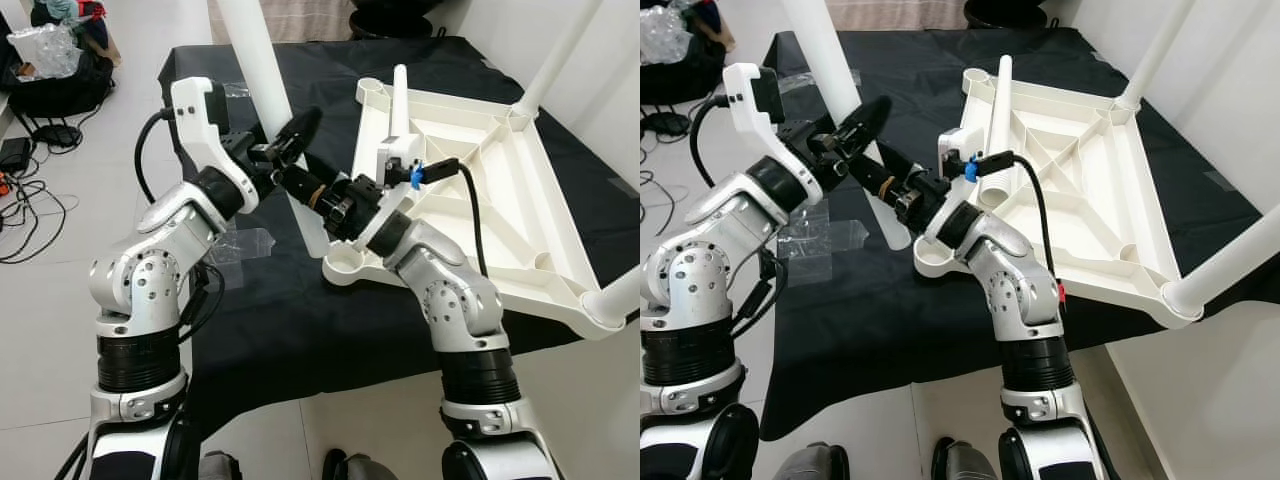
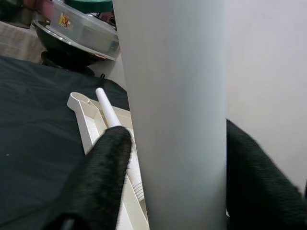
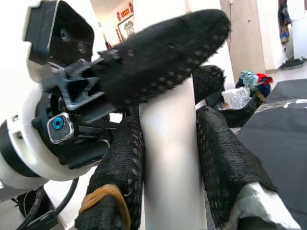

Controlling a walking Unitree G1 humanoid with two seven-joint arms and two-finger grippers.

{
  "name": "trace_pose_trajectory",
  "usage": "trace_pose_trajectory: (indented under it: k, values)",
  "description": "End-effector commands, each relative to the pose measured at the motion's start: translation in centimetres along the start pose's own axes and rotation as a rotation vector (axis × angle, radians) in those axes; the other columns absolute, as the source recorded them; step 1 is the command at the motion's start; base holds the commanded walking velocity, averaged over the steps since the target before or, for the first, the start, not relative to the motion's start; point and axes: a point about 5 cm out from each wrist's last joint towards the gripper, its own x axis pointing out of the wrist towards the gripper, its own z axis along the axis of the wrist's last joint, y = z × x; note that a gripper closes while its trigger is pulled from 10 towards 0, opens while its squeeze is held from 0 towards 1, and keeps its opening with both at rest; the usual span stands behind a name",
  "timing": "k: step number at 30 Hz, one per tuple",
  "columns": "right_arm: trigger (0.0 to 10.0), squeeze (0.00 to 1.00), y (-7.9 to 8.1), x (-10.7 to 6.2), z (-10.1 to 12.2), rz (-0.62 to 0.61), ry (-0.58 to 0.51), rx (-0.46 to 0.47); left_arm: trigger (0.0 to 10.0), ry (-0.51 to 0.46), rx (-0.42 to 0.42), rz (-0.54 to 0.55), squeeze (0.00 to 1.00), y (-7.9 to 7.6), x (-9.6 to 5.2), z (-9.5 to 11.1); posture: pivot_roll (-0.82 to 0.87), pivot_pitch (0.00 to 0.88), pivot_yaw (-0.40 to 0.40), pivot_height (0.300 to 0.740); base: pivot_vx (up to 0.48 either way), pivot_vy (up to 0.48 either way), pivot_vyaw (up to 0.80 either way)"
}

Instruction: Building children table

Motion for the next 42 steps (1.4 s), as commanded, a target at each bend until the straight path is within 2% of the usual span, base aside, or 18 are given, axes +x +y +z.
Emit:
trace_pose_trajectory:
  k: [1, 16, 17, 18, 19, 22, 30, 31, 32, 34, 35, 36, 37, 38, 39, 40, 42]
  values:
    - [0.0, 0.00, 0.4, -0.2, 0.3, 0.017, -0.024, -0.016, 0.0, -0.013, 0.017, 0.022, 0.00, 0.2, 0.1, 0.3, 0.02, 0.125, -0.063, 0.740, 0.000, 0.000, 0.00]
    - [0.0, 0.00, 0.6, -0.6, -0.4, -0.001, 0.011, -0.034, 0.0, -0.042, 0.047, 0.096, 0.00, 1.2, 0.2, 0.9, 0.02, 0.127, -0.063, 0.740, 0.000, 0.000, 0.00]
    - [1.9, 0.00, 0.6, -0.6, -0.5, -0.002, 0.018, -0.034, 0.0, -0.035, 0.048, 0.093, 0.00, 1.2, 0.2, 0.8, 0.02, 0.127, -0.063, 0.740, 0.000, 0.000, 0.00]
    - [1.9, 0.00, 0.6, -0.6, -0.5, -0.002, 0.018, -0.034, 0.0, -0.035, 0.048, 0.093, 0.00, 1.2, 0.2, 0.8, 0.02, 0.127, -0.063, 0.740, 0.000, 0.000, 0.00]
    - [10.0, 1.00, 0.7, -0.6, -0.7, 0.004, 0.031, -0.030, 10.0, -0.028, 0.064, 0.101, 0.00, 1.2, 0.3, 0.8, 0.02, 0.132, -0.062, 0.740, 0.000, 0.000, 0.00]
    - [10.0, 1.00, 0.5, -1.3, -1.5, 0.008, 0.078, -0.028, 10.0, -0.028, 0.124, 0.167, 0.00, 2.4, 0.3, 1.4, 0.02, 0.127, -0.063, 0.740, 0.000, 0.000, 0.00]
    - [10.0, 1.00, 0.1, -1.9, -2.0, -0.025, 0.108, -0.048, 10.0, -0.038, 0.162, 0.205, 0.00, 3.4, 0.1, 2.2, 0.02, 0.118, -0.059, 0.740, 0.000, 0.000, 0.00]
    - [10.0, 0.00, -1.1, -2.1, -1.8, -0.124, 0.133, -0.129, 10.0, 0.035, 0.286, 0.226, 0.00, 4.3, -0.4, 2.0, 0.02, 0.116, -0.057, 0.740, 0.000, 0.000, 0.00]
    - [10.0, 0.00, -1.1, -2.1, -1.8, -0.124, 0.133, -0.129, 10.0, 0.035, 0.286, 0.226, 0.00, 4.3, -0.4, 2.0, 0.02, 0.116, -0.057, 0.740, 0.000, 0.000, 0.00]
    - [10.0, 0.00, -4.3, -3.0, -0.2, -0.368, 0.212, -0.487, 10.0, 0.230, 0.651, 0.255, 0.00, 6.7, -2.0, 1.7, 0.02, 0.118, -0.051, 0.740, 0.000, 0.000, 0.00]
    - [10.0, 0.00, -4.3, -3.0, -0.2, -0.368, 0.212, -0.487, 10.0, 0.230, 0.651, 0.255, 0.00, 6.7, -2.0, 1.7, 0.02, 0.118, -0.051, 0.740, 0.000, 0.000, 0.00]
    - [10.0, 0.00, -5.4, -3.4, 0.8, -0.455, 0.236, -0.632, 10.0, 0.321, 0.811, 0.257, 0.00, 7.8, -2.9, 1.5, 0.02, 0.119, -0.050, 0.740, 0.000, 0.000, 0.00]
    - [10.0, 0.00, -5.4, -3.4, 0.8, -0.455, 0.236, -0.632, 10.0, 0.321, 0.811, 0.257, 0.00, 7.8, -2.9, 1.5, 0.02, 0.119, -0.050, 0.740, 0.000, 0.000, 0.00]
    - [10.0, 0.00, -7.3, -4.4, 3.6, -0.599, 0.273, -0.899, 10.0, 0.420, 1.001, 0.304, 0.00, 10.2, -4.8, 2.5, 0.03, 0.123, -0.048, 0.740, 0.000, 0.000, 0.00]
    - [10.0, 0.00, -7.7, -4.7, 4.6, -0.633, 0.281, -0.982, 10.0, 0.446, 1.033, 0.326, 0.00, 10.9, -5.3, 2.9, 0.03, 0.123, -0.048, 0.740, 0.000, 0.000, 0.00]
    - [10.0, 0.00, -7.7, -4.7, 4.6, -0.633, 0.281, -0.982, 10.0, 0.446, 1.033, 0.326, 0.00, 10.9, -5.3, 2.9, 0.03, 0.123, -0.048, 0.740, 0.000, 0.000, 0.00]
    - [10.0, 0.00, -8.1, -4.9, 6.3, -0.691, 0.288, -1.153, 10.0, 0.474, 1.095, 0.368, 0.00, 11.8, -6.0, 4.2, 0.03, 0.122, -0.049, 0.740, 0.000, 0.000, 0.00]
